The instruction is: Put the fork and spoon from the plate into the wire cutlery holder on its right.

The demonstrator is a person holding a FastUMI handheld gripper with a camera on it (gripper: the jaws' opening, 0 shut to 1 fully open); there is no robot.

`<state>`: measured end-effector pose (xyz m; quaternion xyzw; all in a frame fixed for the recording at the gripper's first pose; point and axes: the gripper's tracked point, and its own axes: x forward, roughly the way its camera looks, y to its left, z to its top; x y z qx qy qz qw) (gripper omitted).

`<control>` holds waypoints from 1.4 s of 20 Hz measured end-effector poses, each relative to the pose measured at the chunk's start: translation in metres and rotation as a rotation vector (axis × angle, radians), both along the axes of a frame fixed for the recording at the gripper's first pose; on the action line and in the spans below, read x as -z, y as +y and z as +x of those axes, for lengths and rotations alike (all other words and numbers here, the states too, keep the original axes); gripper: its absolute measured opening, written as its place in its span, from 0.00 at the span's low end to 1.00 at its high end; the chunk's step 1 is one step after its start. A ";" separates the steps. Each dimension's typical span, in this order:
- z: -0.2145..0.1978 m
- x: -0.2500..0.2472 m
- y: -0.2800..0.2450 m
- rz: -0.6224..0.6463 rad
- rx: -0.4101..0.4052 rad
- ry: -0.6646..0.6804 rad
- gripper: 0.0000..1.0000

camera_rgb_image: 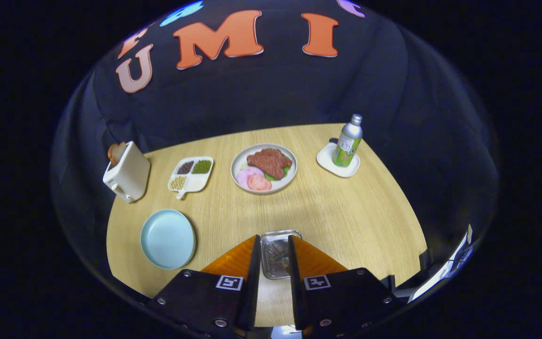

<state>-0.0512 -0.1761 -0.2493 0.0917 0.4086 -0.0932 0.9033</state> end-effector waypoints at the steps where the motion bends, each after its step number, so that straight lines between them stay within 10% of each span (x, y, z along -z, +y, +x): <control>1: 0.008 -0.013 0.001 -0.006 0.002 -0.048 0.33; 14: 0.083 -0.222 0.058 -0.129 -0.079 -0.761 0.71; 28: 0.074 -0.292 0.098 -0.130 -0.142 -0.936 0.87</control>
